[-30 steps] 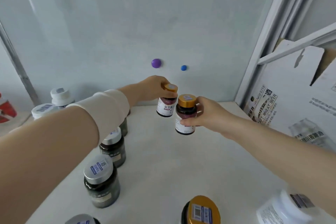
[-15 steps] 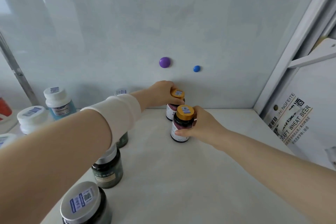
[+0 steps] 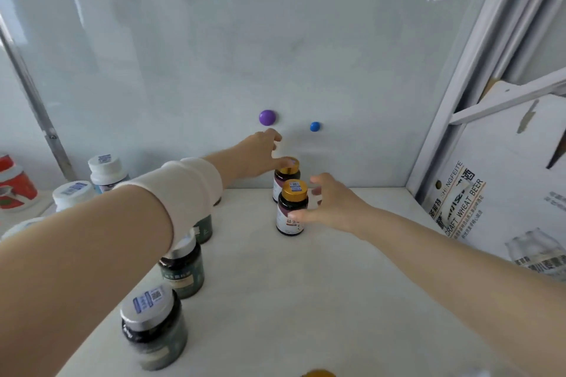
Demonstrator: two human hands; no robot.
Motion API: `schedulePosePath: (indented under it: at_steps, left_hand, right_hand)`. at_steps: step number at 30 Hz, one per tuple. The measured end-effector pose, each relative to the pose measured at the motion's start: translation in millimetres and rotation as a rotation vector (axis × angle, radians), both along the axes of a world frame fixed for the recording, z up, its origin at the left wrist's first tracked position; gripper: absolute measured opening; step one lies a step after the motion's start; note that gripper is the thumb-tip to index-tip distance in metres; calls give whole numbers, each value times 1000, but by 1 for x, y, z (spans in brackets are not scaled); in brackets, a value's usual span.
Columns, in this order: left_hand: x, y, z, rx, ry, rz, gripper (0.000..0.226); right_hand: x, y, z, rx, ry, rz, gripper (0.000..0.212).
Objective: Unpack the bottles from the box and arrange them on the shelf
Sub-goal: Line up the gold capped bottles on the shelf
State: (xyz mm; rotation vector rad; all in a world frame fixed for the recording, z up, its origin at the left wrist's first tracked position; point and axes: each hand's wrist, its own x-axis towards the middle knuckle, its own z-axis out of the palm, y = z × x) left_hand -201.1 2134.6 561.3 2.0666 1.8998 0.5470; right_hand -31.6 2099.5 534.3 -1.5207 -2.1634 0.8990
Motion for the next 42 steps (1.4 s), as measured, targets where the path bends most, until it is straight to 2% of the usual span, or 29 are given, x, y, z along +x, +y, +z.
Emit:
schedulePosePath:
  at_steps: [3, 7, 13, 17, 20, 27, 34, 37, 42]
  left_hand:
    - [-11, -31, 22, 40, 223, 42, 55]
    - [-26, -90, 45, 77, 431, 142, 45]
    - [-62, -213, 66, 142, 892, 280, 42]
    - [-119, -305, 71, 56, 986, 432, 40]
    - [-167, -379, 73, -22, 979, 575, 38]
    - [-284, -570, 52, -197, 934, 887, 39]
    - [-402, -748, -34, -383, 783, 1115, 39]
    - [-440, -803, -84, -515, 639, 1167, 38]
    - [-500, -866, -170, -709, 273, 1229, 38]
  right_hand:
    - [7, -15, 30, 102, -62, -2, 79]
    - [-3, -43, 56, 264, -149, 11, 75]
    - [-67, -114, 68, 450, -258, 182, 61]
    - [-137, -176, 73, 518, -255, 332, 53]
    - [-198, -228, 74, 589, -234, 468, 49]
    - [-373, -381, 59, 719, -198, 798, 56]
    - [-538, -557, -14, 716, -243, 1132, 52]
    - [-584, -614, -68, 678, -352, 1262, 55]
    - [-652, -669, -157, 521, -581, 1434, 52]
